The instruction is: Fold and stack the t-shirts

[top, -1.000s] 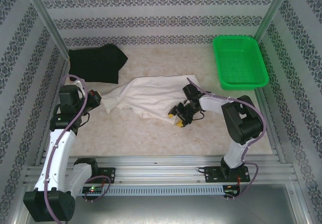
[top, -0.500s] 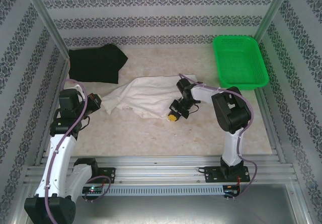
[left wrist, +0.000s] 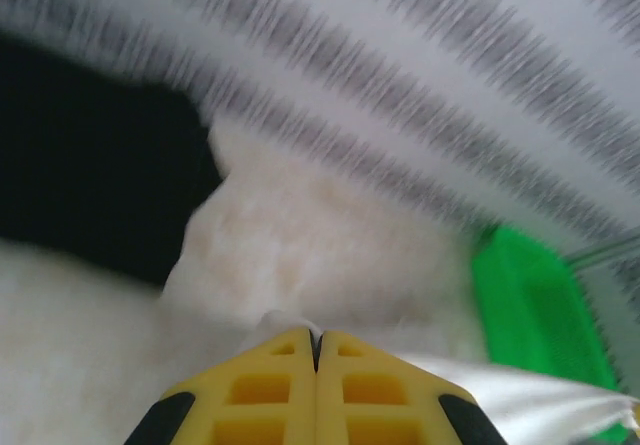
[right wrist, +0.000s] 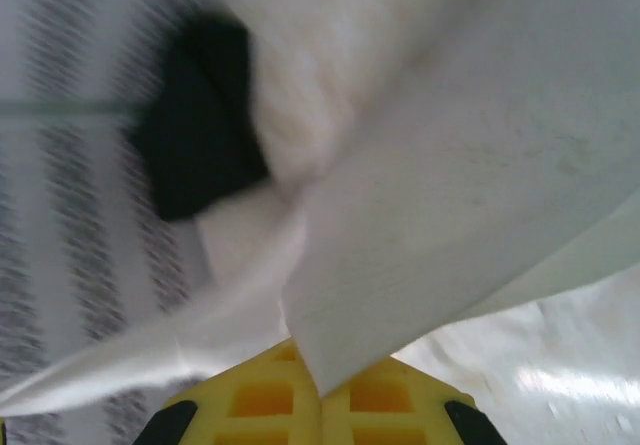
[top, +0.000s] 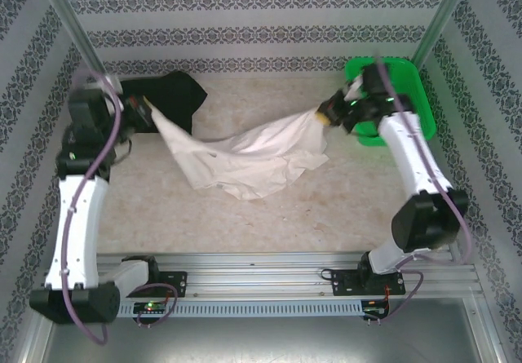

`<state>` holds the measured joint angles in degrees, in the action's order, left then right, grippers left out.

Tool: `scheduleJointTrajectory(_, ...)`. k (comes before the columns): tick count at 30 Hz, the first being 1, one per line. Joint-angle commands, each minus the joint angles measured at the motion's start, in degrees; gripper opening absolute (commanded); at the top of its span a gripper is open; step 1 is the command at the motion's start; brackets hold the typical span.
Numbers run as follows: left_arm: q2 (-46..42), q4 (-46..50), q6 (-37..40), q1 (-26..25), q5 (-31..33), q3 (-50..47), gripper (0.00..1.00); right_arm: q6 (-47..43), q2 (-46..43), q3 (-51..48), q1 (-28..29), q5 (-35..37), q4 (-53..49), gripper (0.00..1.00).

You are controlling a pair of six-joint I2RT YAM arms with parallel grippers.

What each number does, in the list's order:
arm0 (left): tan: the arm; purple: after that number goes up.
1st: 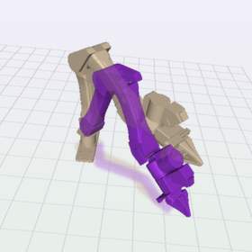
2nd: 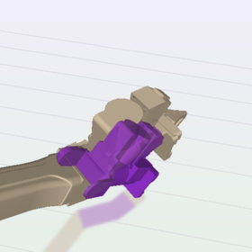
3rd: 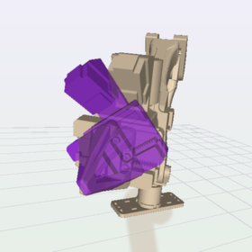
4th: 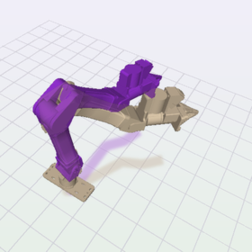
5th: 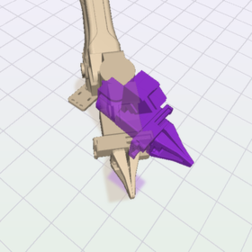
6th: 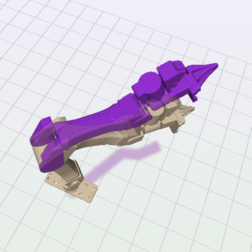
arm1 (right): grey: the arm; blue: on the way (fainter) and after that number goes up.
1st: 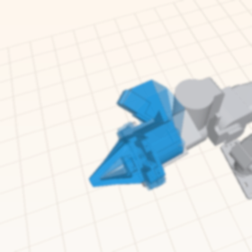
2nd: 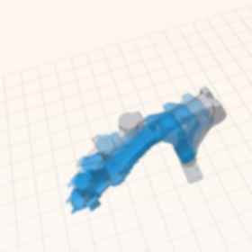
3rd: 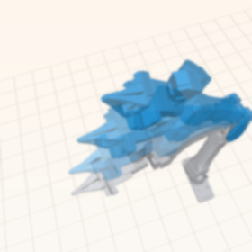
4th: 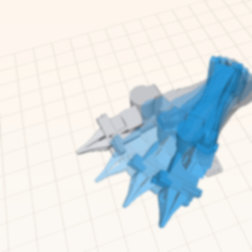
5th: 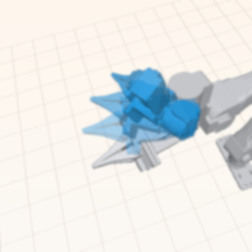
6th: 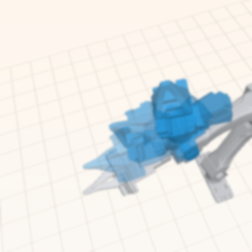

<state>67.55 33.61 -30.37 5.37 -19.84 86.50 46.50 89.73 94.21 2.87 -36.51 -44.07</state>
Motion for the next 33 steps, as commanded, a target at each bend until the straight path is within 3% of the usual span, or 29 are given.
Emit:
scheduleJointTrajectory(1,7.5,1.0,0.9,0.5,-2.1,18.3,0.0,-1.8,-0.8,11.5,-2.0,-2.3,-2.9,0.0)
scheduleJointTrajectory(7,23.5,1.8,-1.2,0.5,-5.7,47.8,0.0,1.9,4.8,30.0,-5.1,-6.3,-1.2,0.0)
scheduleJointTrajectory(12,38.6,-6.5,-10.0,0.5,-14.9,61.7,0.0,3.5,19.0,52.3,-7.7,-9.0,-1.5,0.0)
scheduleJointTrajectory(15,49.3,-10.4,-17.2,0.7,-18.9,74.0,0.0,10.6,29.2,64.5,-10.0,-12.3,5.1,0.0)
scheduleJointTrajectory(20,56.6,-27.3,-31.0,2.5,-19.9,75.9,0.0,21.8,39.2,71.2,-13.1,-13.4,19.7,0.0)
scheduleJointTrajectory(25,55.3,-29.2,-30.7,5.5,-18.1,76.5,0.0,28.6,41.5,71.2,-15.6,-13.1,30.5,0.0)
scheduleJointTrajectory(28,54.7,-35.6,-34.0,8.1,-19.8,76.9,0.0,29.6,40.7,71.2,-17.0,-13.8,31.8,0.0)
scheduleJointTrajectory(33,51.1,-37.1,-33.5,11.6,-20.1,76.4,0.0,26.4,37.3,70.2,-19.1,-15.7,28.1,0.0)
